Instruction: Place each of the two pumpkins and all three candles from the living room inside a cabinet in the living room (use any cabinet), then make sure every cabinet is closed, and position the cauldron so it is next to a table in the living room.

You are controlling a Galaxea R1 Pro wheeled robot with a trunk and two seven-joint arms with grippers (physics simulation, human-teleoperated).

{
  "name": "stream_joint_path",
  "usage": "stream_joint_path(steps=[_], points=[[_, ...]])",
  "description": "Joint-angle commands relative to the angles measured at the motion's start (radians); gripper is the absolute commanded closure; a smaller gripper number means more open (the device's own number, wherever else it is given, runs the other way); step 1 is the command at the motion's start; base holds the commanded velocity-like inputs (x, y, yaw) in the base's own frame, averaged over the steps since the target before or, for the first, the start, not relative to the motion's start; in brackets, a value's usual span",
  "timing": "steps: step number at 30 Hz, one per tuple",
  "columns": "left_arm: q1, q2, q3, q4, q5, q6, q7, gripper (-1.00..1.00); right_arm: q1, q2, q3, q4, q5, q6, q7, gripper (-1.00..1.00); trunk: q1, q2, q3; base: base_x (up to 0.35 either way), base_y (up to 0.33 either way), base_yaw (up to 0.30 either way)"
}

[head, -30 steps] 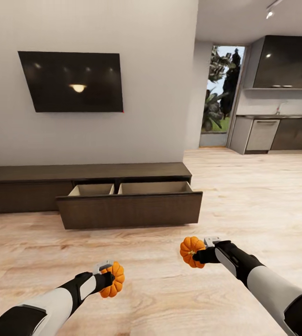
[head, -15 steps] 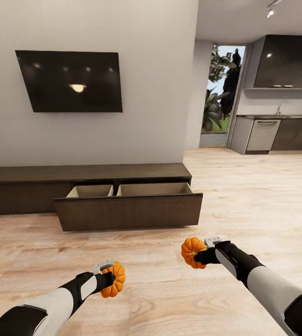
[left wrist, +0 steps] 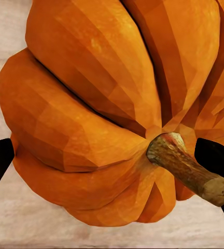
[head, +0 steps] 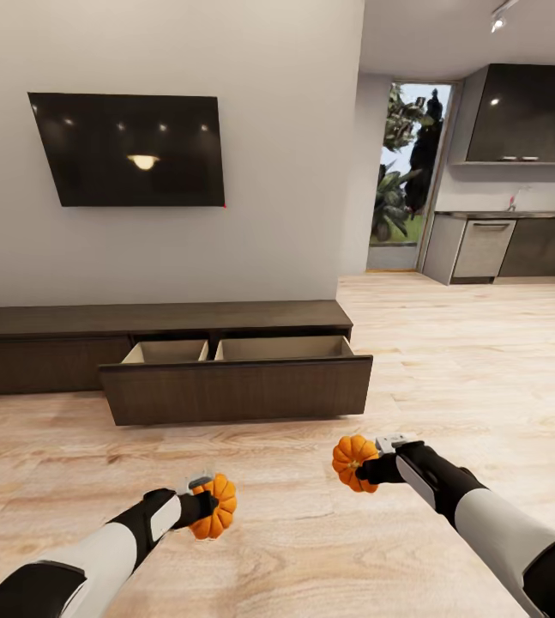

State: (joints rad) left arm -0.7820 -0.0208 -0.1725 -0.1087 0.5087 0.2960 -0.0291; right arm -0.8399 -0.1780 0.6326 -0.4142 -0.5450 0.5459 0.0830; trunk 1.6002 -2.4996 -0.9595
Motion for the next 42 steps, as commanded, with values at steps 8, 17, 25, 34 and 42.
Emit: stream_joint_path(steps=[8, 17, 25, 34, 42], points=[[-0.001, 0.006, -0.010, -0.306, 0.001, 0.387, 0.134, 1.00, -0.052, 0.007, 0.000, -0.005, 0.000, 0.196, 0.003, 1.00, 0.000, 0.000, -0.001, 0.000, 0.000, 0.000], [-0.131, 0.007, 0.035, -0.333, 0.001, 0.607, 0.171, 1.00, -0.257, 0.055, -0.130, -0.002, 0.001, 0.453, -0.001, 1.00, 0.000, 0.000, -0.001, 0.000, 0.000, 0.000], [-0.394, 0.004, 0.042, -0.224, 0.002, 0.685, 0.172, 1.00, -0.464, 0.104, -0.170, 0.117, 0.003, 0.495, -0.004, 1.00, 0.000, 0.000, -0.001, 0.000, 0.000, 0.000], [-0.612, -0.021, 0.036, -0.116, 0.000, 0.719, 0.095, 1.00, -0.622, 0.156, -0.171, 0.288, -0.036, 0.496, -0.003, 1.00, 0.000, 0.000, -0.001, 0.000, 0.000, 0.000], [-0.647, -0.033, -0.053, -0.040, -0.003, 0.725, -0.014, 1.00, -0.623, 0.167, -0.161, 0.293, -0.118, 0.501, -0.006, 1.00, 0.000, 0.000, -0.001, 0.000, 0.000, 0.000]])
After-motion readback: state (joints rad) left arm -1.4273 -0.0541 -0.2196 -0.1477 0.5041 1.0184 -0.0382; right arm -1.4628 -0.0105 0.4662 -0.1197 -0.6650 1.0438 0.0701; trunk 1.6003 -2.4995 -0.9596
